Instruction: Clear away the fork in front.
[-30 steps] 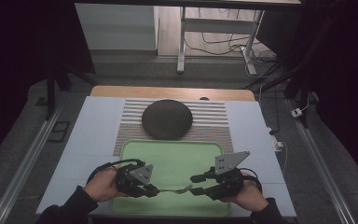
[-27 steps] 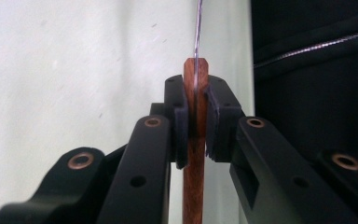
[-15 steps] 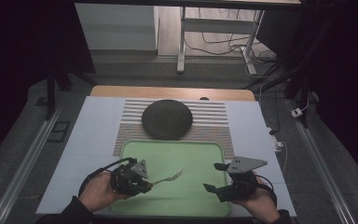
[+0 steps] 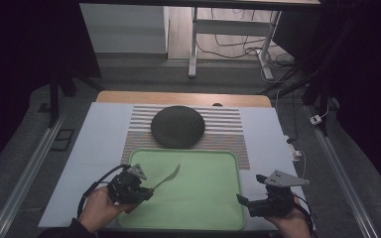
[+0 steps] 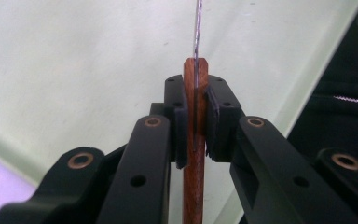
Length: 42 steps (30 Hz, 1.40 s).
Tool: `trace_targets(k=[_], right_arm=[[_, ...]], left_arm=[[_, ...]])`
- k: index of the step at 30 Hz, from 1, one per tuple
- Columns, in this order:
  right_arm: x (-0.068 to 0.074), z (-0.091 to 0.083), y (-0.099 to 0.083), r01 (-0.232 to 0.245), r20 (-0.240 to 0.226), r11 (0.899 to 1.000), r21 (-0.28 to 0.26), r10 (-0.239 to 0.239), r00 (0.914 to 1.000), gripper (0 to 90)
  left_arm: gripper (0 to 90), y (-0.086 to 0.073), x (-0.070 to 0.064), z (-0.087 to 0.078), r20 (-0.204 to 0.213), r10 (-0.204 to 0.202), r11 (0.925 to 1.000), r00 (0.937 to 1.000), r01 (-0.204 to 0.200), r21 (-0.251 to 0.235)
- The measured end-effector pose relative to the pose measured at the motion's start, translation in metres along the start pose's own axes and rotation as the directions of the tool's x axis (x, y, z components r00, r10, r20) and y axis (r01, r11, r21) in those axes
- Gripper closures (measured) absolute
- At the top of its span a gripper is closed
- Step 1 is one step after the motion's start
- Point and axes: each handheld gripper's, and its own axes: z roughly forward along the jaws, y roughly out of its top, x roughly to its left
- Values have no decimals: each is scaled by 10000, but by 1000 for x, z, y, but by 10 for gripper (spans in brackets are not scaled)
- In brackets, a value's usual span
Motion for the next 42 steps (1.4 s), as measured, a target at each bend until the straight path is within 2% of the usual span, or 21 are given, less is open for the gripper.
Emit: trace_targets(k=[3,6,10,15,20,24,28,30,35,37,42], right_arm=[[-1,-4,-5,-99,185,9999,68,98,9998,34],[-1,-8,-8,-275,195,9996,82,273,9994,33],[-2,-12,-12,-356,291,9992,167,351,9990,33],[-3,-15,-16,-384,319,9989,283,375,9988,33],[-2,-18,-17,-435,367,9986,297,424,9984,33],[-3,-20,-18,-527,375,9981,321,515,9980,33],[-1,-21,-19,-521,473,9974,508,497,9976,26],[1,-21,-19,-465,562,9970,623,430,9975,16],[4,-22,-19,-433,555,9965,722,393,9977,12],[5,-22,-20,-404,573,9963,760,361,9977,12],[4,-22,-20,-518,532,9954,804,476,9974,12]], left_arm=[[798,-3,7,3,-127,-765,9971,9970,766,49],[798,-4,14,8,-283,-1511,9882,9881,1517,203],[797,-6,22,15,-618,-2161,9746,9744,2191,471],[797,-4,28,24,-1004,-2642,9588,9592,2725,804],[790,-3,29,32,-1271,-2701,9530,9544,2838,1062],[765,-4,32,28,-921,-2827,9541,9548,2898,755],[713,1,36,17,-518,-2562,9661,9652,2575,188],[737,5,39,12,-475,-2461,9692,9681,2459,-98],[878,16,49,8,-267,-2045,9780,9785,2032,-468],[884,20,52,9,-123,-1917,9801,9814,1908,-548],[885,31,58,17,-161,-1601,9859,9870,1591,-526]])
